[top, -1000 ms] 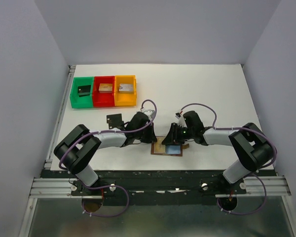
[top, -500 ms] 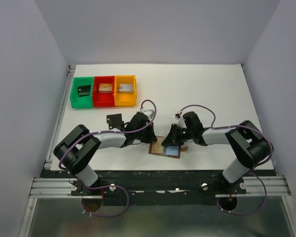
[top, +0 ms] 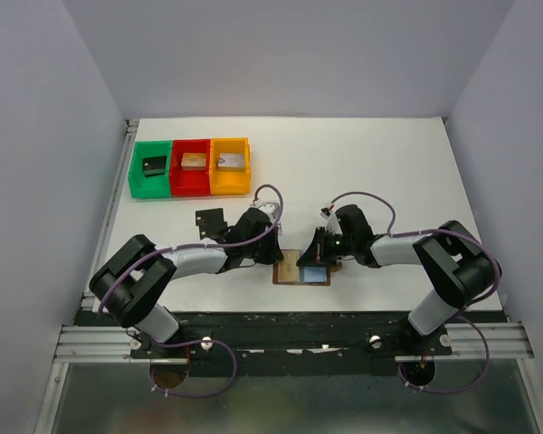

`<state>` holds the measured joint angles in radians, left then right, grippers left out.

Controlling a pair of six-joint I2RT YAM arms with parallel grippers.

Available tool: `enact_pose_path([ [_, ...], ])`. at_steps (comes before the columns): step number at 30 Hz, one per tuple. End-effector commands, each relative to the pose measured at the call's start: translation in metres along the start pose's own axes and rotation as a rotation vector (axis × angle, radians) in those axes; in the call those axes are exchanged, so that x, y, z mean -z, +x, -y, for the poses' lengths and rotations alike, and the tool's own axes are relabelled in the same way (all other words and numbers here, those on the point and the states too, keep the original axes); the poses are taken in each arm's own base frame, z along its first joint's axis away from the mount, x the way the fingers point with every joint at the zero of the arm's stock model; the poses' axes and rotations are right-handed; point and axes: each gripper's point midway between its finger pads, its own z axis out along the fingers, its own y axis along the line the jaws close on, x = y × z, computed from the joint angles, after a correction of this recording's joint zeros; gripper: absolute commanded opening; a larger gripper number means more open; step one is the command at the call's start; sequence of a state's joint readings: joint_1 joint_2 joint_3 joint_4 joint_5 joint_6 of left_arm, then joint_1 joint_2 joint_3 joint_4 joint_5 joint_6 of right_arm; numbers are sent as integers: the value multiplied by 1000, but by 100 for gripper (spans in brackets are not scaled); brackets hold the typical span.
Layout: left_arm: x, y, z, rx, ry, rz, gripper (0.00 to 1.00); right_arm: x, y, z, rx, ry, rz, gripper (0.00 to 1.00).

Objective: Take the credit cards out of the card holder
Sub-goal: Remove the credit card from the card holder.

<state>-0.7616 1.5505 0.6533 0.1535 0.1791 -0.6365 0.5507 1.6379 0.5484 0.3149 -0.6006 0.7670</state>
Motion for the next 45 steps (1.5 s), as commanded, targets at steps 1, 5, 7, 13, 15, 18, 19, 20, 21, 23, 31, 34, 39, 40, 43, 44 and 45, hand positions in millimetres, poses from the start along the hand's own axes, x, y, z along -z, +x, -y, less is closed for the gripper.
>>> enact_pose_path([
  [1, 15, 1, -10, -4, -67, 22, 6, 1, 4, -2, 41, -10, -10, 0],
  [5, 22, -3, -13, -7, -91, 47, 6, 3, 2, -2, 55, 1, -9, 0],
  [7, 22, -3, -14, -8, -94, 47, 6, 3, 2, -1, 52, 5, -10, 0],
  [13, 13, 5, -16, -8, -91, 5, 6, 3, 2, -1, 54, 11, -15, 0],
  [15, 10, 7, -15, -2, -85, -5, 5, 4, 2, -2, 55, 11, -15, 0],
  [18, 8, 9, -16, 3, -86, -18, 5, 6, 1, -5, 59, 5, -13, 0],
  [19, 8, 10, -16, 2, -86, -22, 4, 6, 1, -7, 61, 1, -13, 0],
  [20, 7, 12, -17, 4, -85, -30, 4, 6, 0, -8, 61, -2, -12, 0],
  [21, 6, 13, -16, 6, -83, -33, 4, 7, 0, -8, 61, -4, -14, 0],
  [23, 4, 15, -15, 6, -75, -41, 2, 6, -1, -10, 62, -11, -14, 0],
  [31, 0, 22, -13, -2, -72, -63, 0, 4, 0, -18, 33, -62, -18, 21],
  [34, -1, 24, -14, -5, -77, -66, 0, 4, 0, -21, 24, -78, -18, 27],
  [39, 1, 27, -16, -1, -91, -59, 0, 3, -1, -21, -6, -94, -10, 31],
  [40, 1, 27, -16, 1, -92, -58, 0, 3, -1, -22, -10, -100, -10, 32],
  [43, 1, 29, -17, 4, -97, -57, 0, 1, -1, -22, -26, -116, -14, 32],
  [44, 1, 29, -16, 3, -95, -55, 0, 0, -1, -22, -30, -123, -15, 33],
  [45, 2, 30, -17, 5, -99, -56, 0, -1, -1, -23, -31, -128, -16, 33],
])
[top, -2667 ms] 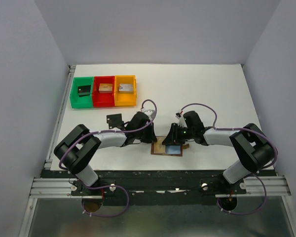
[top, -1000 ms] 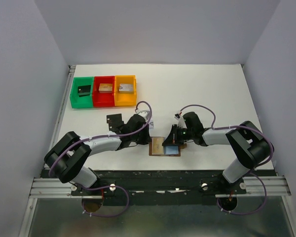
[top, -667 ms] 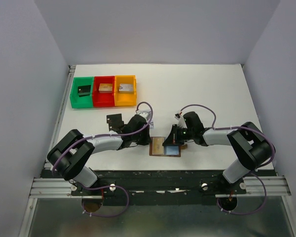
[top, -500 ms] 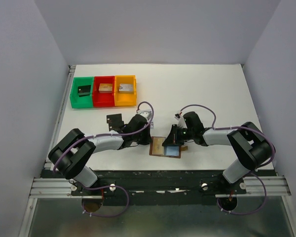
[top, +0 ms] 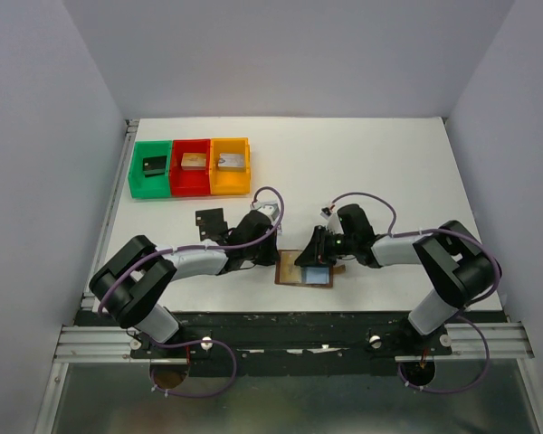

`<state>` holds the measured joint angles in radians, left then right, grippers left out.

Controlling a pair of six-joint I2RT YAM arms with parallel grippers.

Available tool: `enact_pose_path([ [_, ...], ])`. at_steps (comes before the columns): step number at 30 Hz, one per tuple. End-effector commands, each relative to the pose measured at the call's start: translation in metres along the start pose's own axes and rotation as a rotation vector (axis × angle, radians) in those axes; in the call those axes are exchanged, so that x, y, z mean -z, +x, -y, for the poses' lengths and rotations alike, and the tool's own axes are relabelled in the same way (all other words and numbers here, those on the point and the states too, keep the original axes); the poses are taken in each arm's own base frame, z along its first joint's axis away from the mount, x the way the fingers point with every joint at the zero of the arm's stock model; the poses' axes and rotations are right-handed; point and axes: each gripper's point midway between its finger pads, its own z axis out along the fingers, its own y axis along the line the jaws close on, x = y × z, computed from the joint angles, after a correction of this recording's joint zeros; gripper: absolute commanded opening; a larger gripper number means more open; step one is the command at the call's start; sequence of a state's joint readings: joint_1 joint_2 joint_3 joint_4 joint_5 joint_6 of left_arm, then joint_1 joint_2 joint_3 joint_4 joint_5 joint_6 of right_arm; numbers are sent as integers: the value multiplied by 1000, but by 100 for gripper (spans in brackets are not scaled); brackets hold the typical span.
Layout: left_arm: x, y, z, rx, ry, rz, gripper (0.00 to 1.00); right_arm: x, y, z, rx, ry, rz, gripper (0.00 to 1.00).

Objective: Take the credit cards out of the card holder
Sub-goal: Remove the credit card from the card holder.

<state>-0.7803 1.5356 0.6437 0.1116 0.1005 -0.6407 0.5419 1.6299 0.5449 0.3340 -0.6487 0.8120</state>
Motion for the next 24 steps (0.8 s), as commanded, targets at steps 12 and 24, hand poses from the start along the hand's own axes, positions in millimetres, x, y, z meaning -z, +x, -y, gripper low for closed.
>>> enact_pose_path([
  [12, -4, 31, -5, 19, -9, -77, 0, -11, 1, -10, -58, -125, 3, 34],
  [24, 0, 34, -9, 29, -15, -71, 0, -4, -10, -8, -92, -132, 96, 38],
])
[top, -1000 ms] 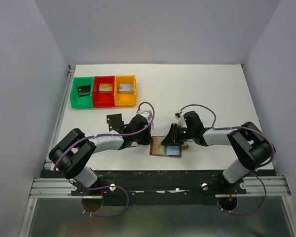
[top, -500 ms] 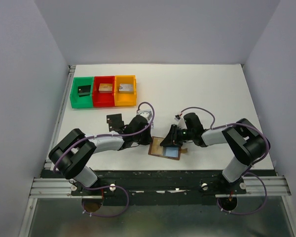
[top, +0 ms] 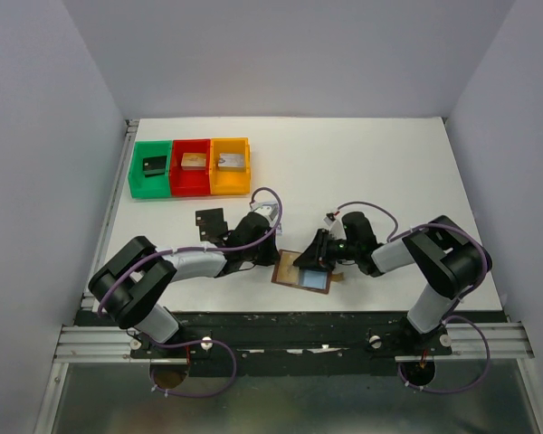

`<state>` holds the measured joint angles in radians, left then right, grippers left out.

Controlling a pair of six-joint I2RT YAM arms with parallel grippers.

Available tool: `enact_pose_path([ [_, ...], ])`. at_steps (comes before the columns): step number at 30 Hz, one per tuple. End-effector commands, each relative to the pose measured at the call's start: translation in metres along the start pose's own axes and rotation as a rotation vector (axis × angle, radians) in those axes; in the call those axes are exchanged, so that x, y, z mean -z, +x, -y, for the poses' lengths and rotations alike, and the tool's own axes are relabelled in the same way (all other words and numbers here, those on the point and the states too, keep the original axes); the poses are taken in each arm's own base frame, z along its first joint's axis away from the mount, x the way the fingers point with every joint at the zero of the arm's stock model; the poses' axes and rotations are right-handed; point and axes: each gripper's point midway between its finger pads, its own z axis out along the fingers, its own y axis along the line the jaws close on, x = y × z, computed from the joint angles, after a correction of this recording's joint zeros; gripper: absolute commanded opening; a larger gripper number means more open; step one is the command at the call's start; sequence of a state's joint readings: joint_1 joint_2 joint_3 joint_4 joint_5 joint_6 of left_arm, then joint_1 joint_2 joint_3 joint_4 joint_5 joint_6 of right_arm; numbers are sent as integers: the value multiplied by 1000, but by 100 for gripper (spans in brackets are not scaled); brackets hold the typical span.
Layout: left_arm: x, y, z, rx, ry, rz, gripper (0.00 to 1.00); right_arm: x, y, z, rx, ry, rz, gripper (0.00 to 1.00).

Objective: Take the credit cards out of the card holder
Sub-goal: Remove the credit card from the card holder.

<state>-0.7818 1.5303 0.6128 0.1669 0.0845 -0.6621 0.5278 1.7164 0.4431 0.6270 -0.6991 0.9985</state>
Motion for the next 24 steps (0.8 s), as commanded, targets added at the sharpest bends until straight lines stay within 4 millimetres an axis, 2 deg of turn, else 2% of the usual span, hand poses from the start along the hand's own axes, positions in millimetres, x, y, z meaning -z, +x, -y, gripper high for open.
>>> enact_pose_path([
  [1, 3, 35, -8, 10, -21, -100, 0, 0, -15, -13, 40, -40, 70, 39],
  [8, 3, 35, -6, 12, -14, -101, 0, 0, -16, -10, 41, -26, 79, 41],
  [12, 3, 36, -5, 7, -15, -104, 0, 0, -19, -12, 41, -38, 99, 38],
  [18, 4, 35, -6, 5, -26, -99, 0, 2, -21, -16, 45, -49, 116, 22],
  [24, 3, 35, -6, 6, -27, -105, 0, 7, -19, -17, 70, -30, 116, 23],
])
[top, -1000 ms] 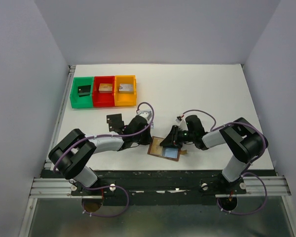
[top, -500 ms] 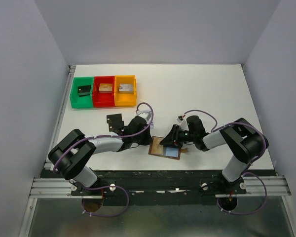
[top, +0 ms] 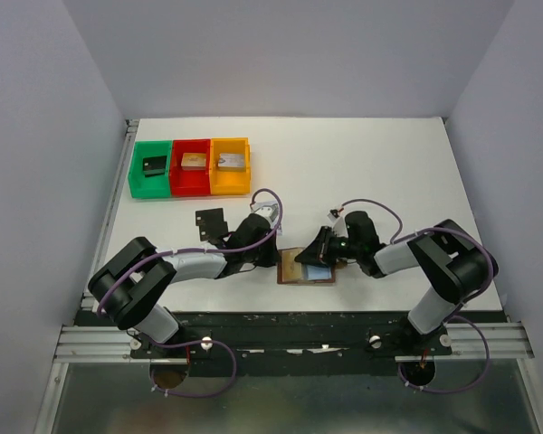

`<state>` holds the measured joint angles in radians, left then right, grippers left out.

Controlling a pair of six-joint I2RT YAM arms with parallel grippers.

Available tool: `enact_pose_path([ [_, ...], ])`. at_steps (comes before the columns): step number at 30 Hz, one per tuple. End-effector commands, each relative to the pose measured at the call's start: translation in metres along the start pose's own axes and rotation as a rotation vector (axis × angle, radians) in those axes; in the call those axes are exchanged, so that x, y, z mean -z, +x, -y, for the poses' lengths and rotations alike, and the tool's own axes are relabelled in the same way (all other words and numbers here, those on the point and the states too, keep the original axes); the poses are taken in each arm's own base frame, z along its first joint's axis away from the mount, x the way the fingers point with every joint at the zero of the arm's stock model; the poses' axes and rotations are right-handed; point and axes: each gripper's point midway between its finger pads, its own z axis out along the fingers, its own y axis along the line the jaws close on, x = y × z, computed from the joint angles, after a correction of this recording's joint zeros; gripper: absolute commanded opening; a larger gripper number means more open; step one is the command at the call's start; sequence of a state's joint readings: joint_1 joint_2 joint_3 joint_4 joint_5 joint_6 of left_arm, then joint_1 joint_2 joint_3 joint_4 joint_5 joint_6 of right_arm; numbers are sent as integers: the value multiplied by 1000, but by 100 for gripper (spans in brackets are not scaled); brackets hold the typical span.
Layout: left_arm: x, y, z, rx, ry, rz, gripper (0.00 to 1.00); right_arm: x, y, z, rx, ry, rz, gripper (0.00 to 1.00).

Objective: Take the credit cards out of the card holder
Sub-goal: Remove the credit card from the card holder.

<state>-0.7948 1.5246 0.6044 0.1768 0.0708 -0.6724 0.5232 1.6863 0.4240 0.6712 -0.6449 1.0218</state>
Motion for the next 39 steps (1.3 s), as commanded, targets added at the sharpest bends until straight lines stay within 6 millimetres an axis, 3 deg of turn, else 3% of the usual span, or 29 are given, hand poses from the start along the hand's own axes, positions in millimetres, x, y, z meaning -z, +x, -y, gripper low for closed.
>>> enact_pose_path([
  [1, 2, 34, -8, 3, -28, -114, 0, 4, -8, -14, 65, -27, 44, 24],
  [13, 0, 32, -5, -8, -17, -120, 0, 5, -9, -21, 84, -29, 11, 25],
  [24, -4, 34, -11, 3, -61, -143, 0, 17, -7, -13, 143, 111, -32, 30],
  [39, -6, 37, -14, 7, -78, -158, 0, 25, -8, -10, 167, 169, -28, 30],
])
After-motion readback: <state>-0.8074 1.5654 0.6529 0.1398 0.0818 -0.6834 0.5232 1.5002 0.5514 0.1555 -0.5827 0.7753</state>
